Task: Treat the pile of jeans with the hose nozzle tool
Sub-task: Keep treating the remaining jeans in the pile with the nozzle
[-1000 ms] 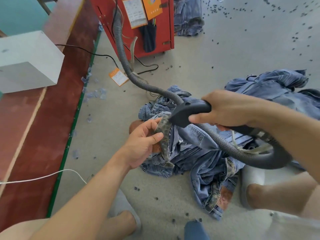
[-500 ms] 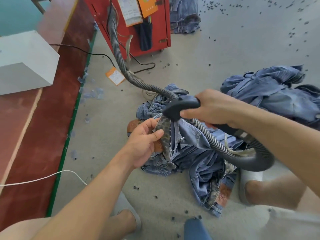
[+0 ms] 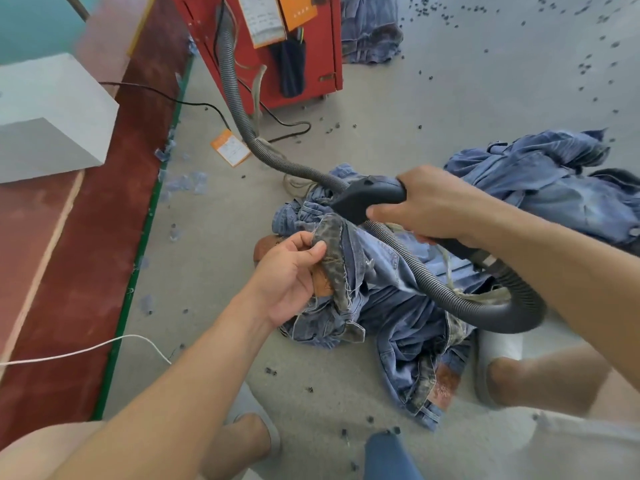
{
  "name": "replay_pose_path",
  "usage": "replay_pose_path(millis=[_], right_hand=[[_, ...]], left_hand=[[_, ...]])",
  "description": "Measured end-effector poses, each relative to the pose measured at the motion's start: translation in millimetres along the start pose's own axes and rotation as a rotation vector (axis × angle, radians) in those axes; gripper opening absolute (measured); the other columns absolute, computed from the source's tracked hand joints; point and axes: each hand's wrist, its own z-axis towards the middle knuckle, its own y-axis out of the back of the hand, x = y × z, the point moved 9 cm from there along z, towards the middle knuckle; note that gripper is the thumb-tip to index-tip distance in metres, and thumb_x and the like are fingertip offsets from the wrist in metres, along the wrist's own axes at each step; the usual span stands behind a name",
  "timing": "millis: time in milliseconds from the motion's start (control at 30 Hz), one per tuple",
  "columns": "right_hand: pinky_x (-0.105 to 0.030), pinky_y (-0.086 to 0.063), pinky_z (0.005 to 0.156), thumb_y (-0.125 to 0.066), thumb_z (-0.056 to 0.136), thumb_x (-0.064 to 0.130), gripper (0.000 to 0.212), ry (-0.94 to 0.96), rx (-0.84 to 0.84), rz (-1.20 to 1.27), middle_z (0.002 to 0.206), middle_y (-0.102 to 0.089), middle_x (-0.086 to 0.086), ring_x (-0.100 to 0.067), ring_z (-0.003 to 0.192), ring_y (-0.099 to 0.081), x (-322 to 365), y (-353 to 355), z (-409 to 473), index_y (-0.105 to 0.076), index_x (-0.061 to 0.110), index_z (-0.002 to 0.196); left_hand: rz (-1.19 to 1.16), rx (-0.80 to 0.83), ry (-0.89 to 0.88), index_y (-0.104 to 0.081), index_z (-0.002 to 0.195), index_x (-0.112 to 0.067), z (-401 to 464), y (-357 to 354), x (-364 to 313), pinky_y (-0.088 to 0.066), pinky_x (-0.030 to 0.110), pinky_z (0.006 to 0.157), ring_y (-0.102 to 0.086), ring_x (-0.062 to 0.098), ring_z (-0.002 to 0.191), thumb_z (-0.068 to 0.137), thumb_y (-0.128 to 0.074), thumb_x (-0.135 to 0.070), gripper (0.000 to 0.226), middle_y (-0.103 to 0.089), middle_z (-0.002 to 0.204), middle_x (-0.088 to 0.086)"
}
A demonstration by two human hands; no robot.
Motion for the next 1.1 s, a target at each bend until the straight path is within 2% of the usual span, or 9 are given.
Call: replay_pose_path(millis=[100, 200, 300, 400, 500, 633, 833, 1000, 1100], right_hand=[[-0.029, -0.051, 0.045, -0.075, 0.087, 0.048, 0.033, -0.020, 0.103, 0.063, 0.052, -0.063, -0.001, -0.015, 0.040, -0.057, -10.8, 6.7, -6.7, -0.067, 0.016, 0.083], [-0.029, -0.049, 0.045, -0.075, 0.081, 0.052, 0.034, 0.036, 0.245, -0.025, 0.053, -0.066, -0.003, -0.017, 0.041, -0.058, -3.1, -7.1, -20.1, -0.066, 0.019, 0.078], [-0.022, -0.042, 0.040, -0.074, 0.085, 0.047, 0.035, 0.066, 0.169, -0.076, 0.048, -0.062, 0.003, -0.008, 0.037, -0.051, 4.6, -15.8, -10.3, -0.067, 0.013, 0.080], [-0.020, -0.042, 0.035, -0.074, 0.090, 0.042, 0.030, -0.004, 0.070, 0.007, 0.041, -0.056, 0.007, -0.007, 0.034, -0.050, 3.1, -7.9, 1.8, -0.067, 0.014, 0.082], [-0.023, -0.047, 0.041, -0.075, 0.089, 0.044, 0.031, -0.047, 0.123, 0.084, 0.048, -0.060, 0.003, -0.013, 0.038, -0.054, -6.4, -1.9, -2.8, -0.068, 0.014, 0.085], [-0.028, -0.046, 0.047, -0.073, 0.082, 0.056, 0.042, 0.020, 0.177, -0.116, 0.050, -0.062, 0.004, -0.004, 0.036, -0.051, -1.8, -6.9, -10.4, -0.067, 0.014, 0.083], [-0.021, -0.044, 0.038, -0.071, 0.091, 0.046, 0.024, 0.055, -0.009, -0.043, 0.054, -0.063, 0.003, -0.006, 0.036, -0.054, 7.0, 0.0, 0.0, -0.067, 0.022, 0.087], [-0.024, -0.047, 0.044, -0.070, 0.081, 0.059, 0.032, 0.170, 0.167, -0.181, 0.057, -0.066, 0.008, -0.008, 0.044, -0.059, 8.0, -1.3, -22.9, -0.065, 0.027, 0.077], [-0.020, -0.042, 0.047, -0.069, 0.082, 0.061, 0.033, 0.183, 0.194, -0.280, 0.062, -0.065, 0.006, -0.007, 0.053, -0.060, 9.9, -16.0, -26.4, -0.066, 0.028, 0.082]], left_hand=[[-0.023, -0.068, -0.014, -0.055, 0.095, -0.012, 1.6, 3.8, -5.8, -0.063, 0.044, 0.064, -0.069, 0.024, 0.073, 0.104, -0.050, -0.003, 0.013, -0.068, 0.092, 0.014], [-0.025, -0.103, -0.028, -0.054, 0.098, -0.011, 4.6, 7.1, -10.5, -0.061, 0.040, 0.065, -0.067, 0.024, 0.074, 0.106, -0.049, -0.008, 0.010, -0.065, 0.093, 0.015], [0.021, -0.074, 0.014, -0.055, 0.104, -0.009, 3.8, -0.3, -4.0, -0.060, 0.042, 0.065, -0.067, 0.029, 0.081, 0.109, -0.045, -0.014, 0.012, -0.065, 0.096, 0.018], [0.048, -0.051, 0.032, -0.057, 0.091, -0.011, 2.0, -6.0, 0.1, -0.061, 0.042, 0.064, -0.068, 0.028, 0.077, 0.109, -0.045, -0.015, 0.022, -0.067, 0.090, 0.016], [0.008, -0.064, 0.003, -0.056, 0.089, -0.013, 2.7, -3.4, -6.5, -0.059, 0.045, 0.069, -0.066, 0.027, 0.076, 0.108, -0.046, -0.014, 0.021, -0.064, 0.088, 0.013], [-0.009, -0.042, -0.022, -0.054, 0.087, -0.015, 3.3, -1.8, -13.4, -0.059, 0.043, 0.065, -0.066, 0.025, 0.075, 0.108, -0.046, -0.014, 0.022, -0.064, 0.086, 0.011], [0.051, -0.080, 0.017, -0.050, 0.089, -0.016, 2.1, -1.2, -8.4, -0.061, 0.047, 0.063, -0.068, 0.028, 0.075, 0.109, -0.045, -0.015, 0.020, -0.067, 0.088, 0.013], [-0.078, -0.195, 0.012, -0.050, 0.092, -0.008, 6.6, 10.5, -20.6, -0.055, 0.031, 0.051, -0.062, 0.017, 0.053, 0.113, -0.032, -0.014, 0.028, -0.062, 0.069, 0.008], [-0.048, -0.253, 0.002, -0.060, 0.102, 0.003, 8.6, 12.7, -16.7, -0.058, 0.029, 0.053, -0.071, 0.017, 0.058, 0.113, -0.031, -0.011, 0.034, -0.073, 0.072, 0.010]])
